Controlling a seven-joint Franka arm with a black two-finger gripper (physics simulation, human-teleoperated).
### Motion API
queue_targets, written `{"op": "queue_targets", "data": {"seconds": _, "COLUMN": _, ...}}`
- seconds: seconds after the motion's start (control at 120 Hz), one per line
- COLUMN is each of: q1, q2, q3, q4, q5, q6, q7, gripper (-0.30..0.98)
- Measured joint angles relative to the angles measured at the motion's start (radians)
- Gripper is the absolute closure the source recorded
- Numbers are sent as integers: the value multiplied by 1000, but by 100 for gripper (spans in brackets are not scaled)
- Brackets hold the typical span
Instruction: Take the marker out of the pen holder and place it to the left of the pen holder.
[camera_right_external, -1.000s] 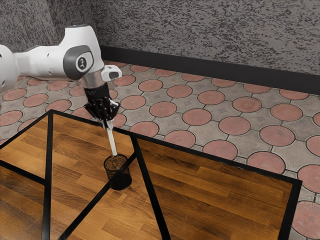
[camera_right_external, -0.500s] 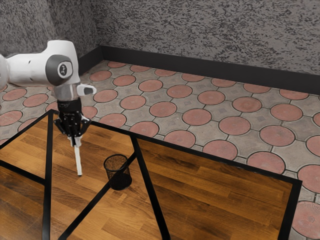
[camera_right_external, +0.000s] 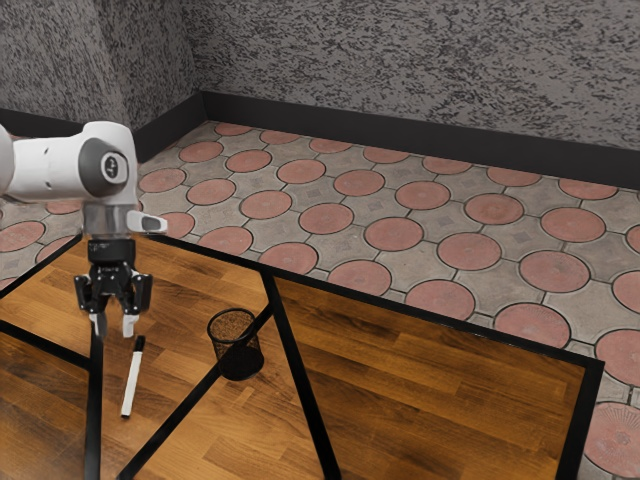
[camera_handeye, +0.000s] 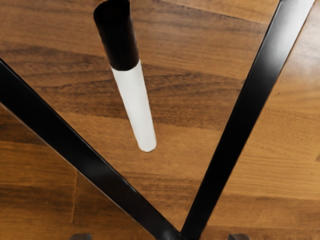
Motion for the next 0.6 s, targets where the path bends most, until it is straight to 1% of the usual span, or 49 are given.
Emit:
{"op": "queue_targets", "data": {"seconds": 0.067, "q1": -1, "q2": -21, "q3": -13, "q4": 64, "q5": 0, "q6": -21, "q7": 10, "gripper": 23}}
{"op": "queue_targets", "data": {"seconds": 0.092, "q1": 11, "q2": -34, "q3": -51, "q4": 125, "q5": 12, "q6": -28, "q7": 9, "gripper": 21}}
{"op": "queue_targets", "data": {"seconds": 0.133, "q1": 27, "q2": -50, "q3": -175, "q4": 267, "q5": 68, "q6": -37, "q7": -3, "gripper": 17}}
{"op": "queue_targets", "data": {"seconds": 0.175, "q1": 22, "q2": -61, "q3": -308, "q4": 403, "q5": 128, "q6": -46, "q7": -17, "gripper": 14}}
{"op": "queue_targets", "data": {"seconds": 0.208, "q1": 43, "q2": -80, "q3": -425, "q4": 470, "q5": 165, "q6": -56, "q7": -29, "gripper": 13}}
{"op": "queue_targets", "data": {"seconds": 0.242, "q1": 93, "q2": -102, "q3": -547, "q4": 506, "q5": 194, "q6": -66, "q7": -41, "gripper": 11}}
{"op": "queue_targets", "data": {"seconds": 0.275, "q1": 118, "q2": -119, "q3": -618, "q4": 531, "q5": 217, "q6": -76, "q7": -52, "gripper": 10}}
{"op": "queue_targets", "data": {"seconds": 0.317, "q1": 127, "q2": -130, "q3": -662, "q4": 557, "q5": 237, "q6": -86, "q7": -65, "gripper": 9}}
{"op": "queue_targets", "data": {"seconds": 0.358, "q1": 125, "q2": -143, "q3": -678, "q4": 571, "q5": 252, "q6": -96, "q7": -77, "gripper": 7}}
{"op": "queue_targets", "data": {"seconds": 0.375, "q1": 114, "q2": -151, "q3": -670, "q4": 574, "q5": 257, "q6": -103, "q7": -81, "gripper": 7}}
{"op": "queue_targets", "data": {"seconds": 0.442, "q1": 40, "q2": -147, "q3": -595, "q4": 574, "q5": 269, "q6": -143, "q7": -95, "gripper": 6}}
{"op": "queue_targets", "data": {"seconds": 0.475, "q1": 22, "q2": -140, "q3": -565, "q4": 586, "q5": 275, "q6": -159, "q7": -102, "gripper": 5}}
{"op": "queue_targets", "data": {"seconds": 0.533, "q1": -9, "q2": -135, "q3": -469, "q4": 670, "q5": 307, "q6": -180, "q7": -111, "gripper": 4}}
{"op": "queue_targets", "data": {"seconds": 0.567, "q1": 3, "q2": -143, "q3": -416, "q4": 702, "q5": 321, "q6": -187, "q7": -115, "gripper": 4}}
{"op": "queue_targets", "data": {"seconds": 0.6, "q1": 49, "q2": -150, "q3": -384, "q4": 719, "q5": 332, "q6": -193, "q7": -119, "gripper": 4}}
